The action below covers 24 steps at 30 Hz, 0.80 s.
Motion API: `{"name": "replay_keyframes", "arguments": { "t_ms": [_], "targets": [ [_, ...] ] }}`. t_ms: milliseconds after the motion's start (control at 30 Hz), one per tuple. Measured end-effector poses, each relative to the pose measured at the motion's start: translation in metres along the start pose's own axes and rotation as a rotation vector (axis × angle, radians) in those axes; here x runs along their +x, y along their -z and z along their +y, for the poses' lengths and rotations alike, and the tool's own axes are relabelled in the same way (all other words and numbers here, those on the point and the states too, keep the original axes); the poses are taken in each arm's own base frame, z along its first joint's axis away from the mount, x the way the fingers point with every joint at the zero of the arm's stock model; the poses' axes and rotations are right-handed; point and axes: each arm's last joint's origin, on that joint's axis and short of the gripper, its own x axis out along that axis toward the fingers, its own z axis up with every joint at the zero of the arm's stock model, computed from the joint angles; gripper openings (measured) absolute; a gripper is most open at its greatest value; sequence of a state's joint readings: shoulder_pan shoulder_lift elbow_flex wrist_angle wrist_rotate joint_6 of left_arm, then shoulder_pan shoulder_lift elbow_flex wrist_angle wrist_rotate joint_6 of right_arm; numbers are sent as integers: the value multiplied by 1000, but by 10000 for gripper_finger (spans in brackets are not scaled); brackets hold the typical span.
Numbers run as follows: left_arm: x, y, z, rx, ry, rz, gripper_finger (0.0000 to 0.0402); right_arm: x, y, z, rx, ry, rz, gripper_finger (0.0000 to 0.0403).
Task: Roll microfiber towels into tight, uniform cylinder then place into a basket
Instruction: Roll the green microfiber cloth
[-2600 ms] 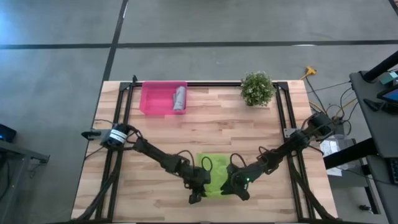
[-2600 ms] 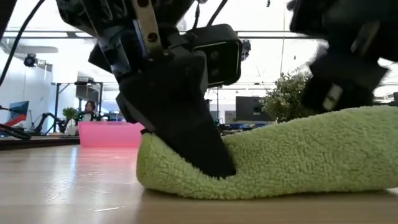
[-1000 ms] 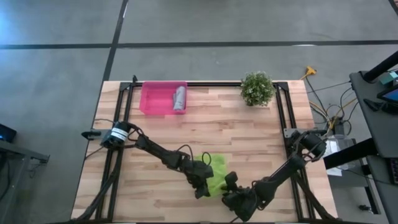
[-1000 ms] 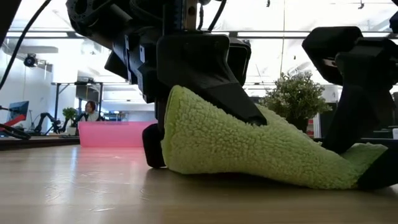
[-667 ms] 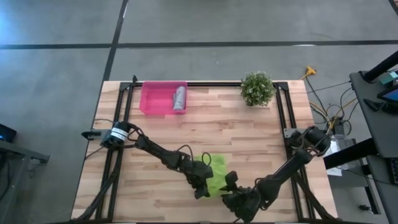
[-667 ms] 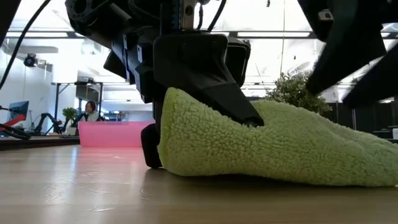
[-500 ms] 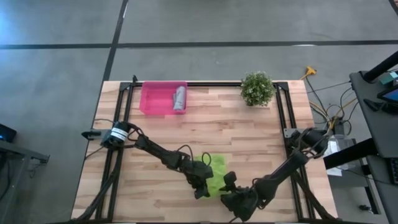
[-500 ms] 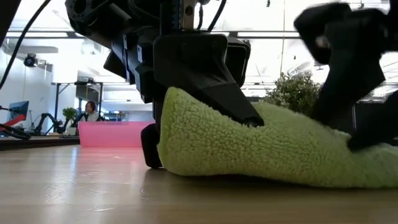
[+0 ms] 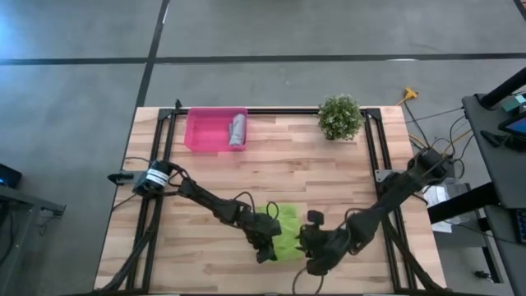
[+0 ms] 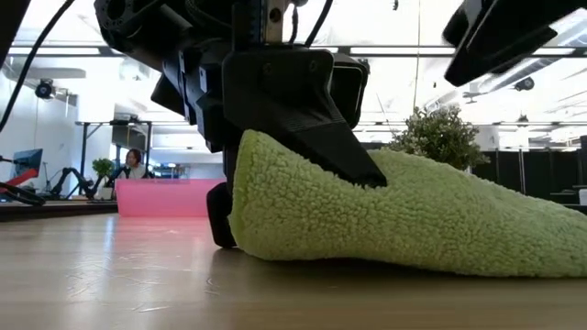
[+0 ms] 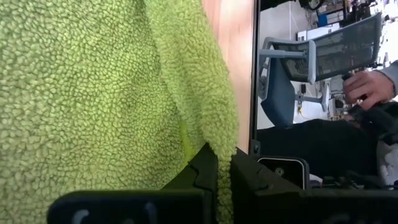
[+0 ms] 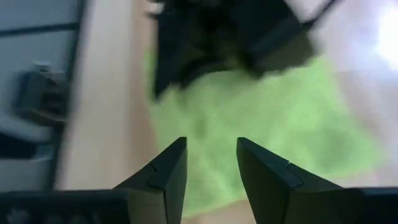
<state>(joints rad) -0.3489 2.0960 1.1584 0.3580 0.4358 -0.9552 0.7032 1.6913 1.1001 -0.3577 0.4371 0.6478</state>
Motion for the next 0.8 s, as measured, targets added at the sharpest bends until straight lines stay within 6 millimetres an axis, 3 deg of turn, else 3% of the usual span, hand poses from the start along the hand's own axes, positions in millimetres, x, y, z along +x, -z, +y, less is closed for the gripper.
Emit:
{"name": "replay_keyframes", "arguments": {
  "t_ms": [167,367,533,633,800],
  "targets": [
    [0,0,0,9,0,-2,0,19,14,-9,-61,-210,71,137],
    [0,0,0,0,-3,-6,0,33,23,-29,-96,-311,131,138],
    [0,0,0,-5,-3,-6,0,35,17,-52,-18,-277,237,134],
    [0,-1,0,-5,-3,-7,0,32,4,-52,25,-282,201,127],
    [0,-1,0,-8,-2,-5,0,31,-4,-45,-112,-359,141,136]
  ]
}}
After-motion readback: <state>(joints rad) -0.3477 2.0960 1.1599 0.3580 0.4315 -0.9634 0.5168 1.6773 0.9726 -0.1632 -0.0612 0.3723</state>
